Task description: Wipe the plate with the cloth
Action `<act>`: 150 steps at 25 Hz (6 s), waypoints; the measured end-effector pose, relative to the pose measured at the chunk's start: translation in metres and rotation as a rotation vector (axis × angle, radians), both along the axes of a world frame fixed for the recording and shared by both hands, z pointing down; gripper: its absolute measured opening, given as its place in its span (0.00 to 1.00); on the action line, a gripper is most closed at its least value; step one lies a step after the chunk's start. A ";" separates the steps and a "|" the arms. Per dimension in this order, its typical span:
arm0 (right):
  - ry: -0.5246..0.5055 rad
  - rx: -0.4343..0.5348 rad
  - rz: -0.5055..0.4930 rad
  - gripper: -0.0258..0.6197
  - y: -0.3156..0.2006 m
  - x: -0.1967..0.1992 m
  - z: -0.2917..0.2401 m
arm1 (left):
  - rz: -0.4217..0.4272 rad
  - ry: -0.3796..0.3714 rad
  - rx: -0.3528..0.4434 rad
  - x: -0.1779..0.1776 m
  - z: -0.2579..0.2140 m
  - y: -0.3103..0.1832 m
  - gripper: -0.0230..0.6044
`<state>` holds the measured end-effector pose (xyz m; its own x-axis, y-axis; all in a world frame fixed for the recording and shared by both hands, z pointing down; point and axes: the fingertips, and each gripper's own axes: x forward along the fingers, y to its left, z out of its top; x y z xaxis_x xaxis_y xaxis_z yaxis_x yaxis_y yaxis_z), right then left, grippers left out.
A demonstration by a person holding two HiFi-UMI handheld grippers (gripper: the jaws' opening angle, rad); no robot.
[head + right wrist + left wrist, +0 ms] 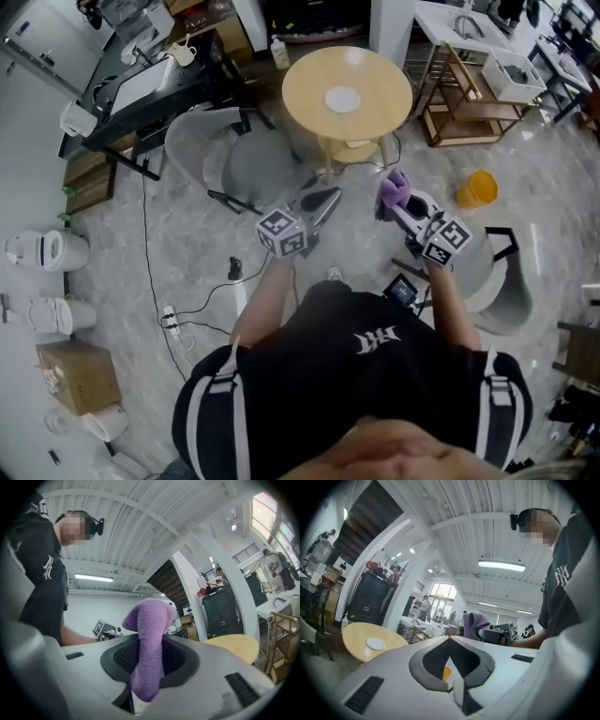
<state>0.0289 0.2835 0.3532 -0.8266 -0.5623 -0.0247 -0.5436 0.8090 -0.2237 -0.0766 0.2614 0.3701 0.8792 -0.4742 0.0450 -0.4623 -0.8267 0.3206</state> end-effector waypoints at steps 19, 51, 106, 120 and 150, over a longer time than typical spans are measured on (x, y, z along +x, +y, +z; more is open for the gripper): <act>0.015 -0.018 0.041 0.19 -0.111 -0.032 0.008 | 0.024 0.000 -0.040 -0.031 0.020 -0.122 0.05; -0.025 -0.008 -0.119 0.19 -0.348 0.079 0.008 | -0.169 -0.076 -0.051 0.062 0.014 -0.333 0.05; 0.135 -0.326 -0.111 0.20 -0.554 0.008 0.143 | -0.090 -0.073 -0.537 -0.007 0.215 -0.517 0.05; 0.175 -0.369 -0.190 0.19 -0.537 -0.013 0.232 | -0.185 -0.248 -0.653 -0.027 0.285 -0.500 0.13; 0.202 -0.356 -0.222 0.19 -0.533 -0.049 0.256 | -0.137 -0.402 -0.841 -0.009 0.306 -0.485 0.12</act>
<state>-0.0204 -0.2495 0.6090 -0.8964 -0.3154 0.3115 -0.4271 0.8026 -0.4165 -0.0859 -0.2240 0.6760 0.6624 -0.2460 0.7076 -0.7440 -0.3269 0.5827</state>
